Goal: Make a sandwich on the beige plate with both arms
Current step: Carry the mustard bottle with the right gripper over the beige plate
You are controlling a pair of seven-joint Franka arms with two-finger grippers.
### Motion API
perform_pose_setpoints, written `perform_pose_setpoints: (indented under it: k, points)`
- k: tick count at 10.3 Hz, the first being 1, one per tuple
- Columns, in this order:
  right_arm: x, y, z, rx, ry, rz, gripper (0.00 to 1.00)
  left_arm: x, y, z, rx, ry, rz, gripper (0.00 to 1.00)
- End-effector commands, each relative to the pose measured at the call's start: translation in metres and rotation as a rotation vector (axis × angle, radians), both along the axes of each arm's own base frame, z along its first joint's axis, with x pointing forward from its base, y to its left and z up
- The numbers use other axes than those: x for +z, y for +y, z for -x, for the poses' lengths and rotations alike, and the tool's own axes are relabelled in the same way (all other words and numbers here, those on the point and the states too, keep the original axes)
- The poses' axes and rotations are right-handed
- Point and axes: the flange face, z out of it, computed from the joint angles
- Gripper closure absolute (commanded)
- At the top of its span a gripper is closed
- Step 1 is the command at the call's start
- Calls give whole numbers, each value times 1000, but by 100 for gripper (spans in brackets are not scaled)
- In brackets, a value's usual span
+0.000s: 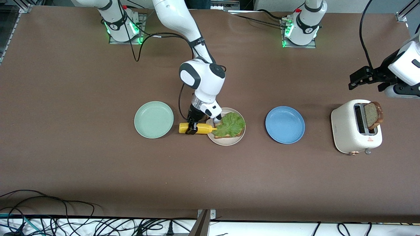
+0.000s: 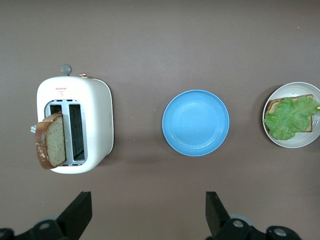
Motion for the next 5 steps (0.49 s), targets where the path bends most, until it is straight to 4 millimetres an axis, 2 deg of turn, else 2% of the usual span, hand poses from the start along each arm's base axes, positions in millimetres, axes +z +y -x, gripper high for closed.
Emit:
perform_pose_setpoints:
  k: [1, 2, 3, 4, 5]
  points:
    - [6, 5, -3, 0, -39, 12, 100, 3, -1, 1, 5, -2, 21, 0]
    - [12, 4, -5, -5, -41, 4, 100, 2, 4, 1, 11, 0, 23, 0]
    - [26, 0, -10, -21, -52, -10, 100, 3, 13, 0, 24, -3, 23, 0]
    - [41, -9, -15, -63, -44, -5, 100, 2, 10, 0, 22, -2, 23, 0]
    - [66, -19, -22, -105, -38, -24, 100, 1, 10, 0, 16, 0, 23, 0]
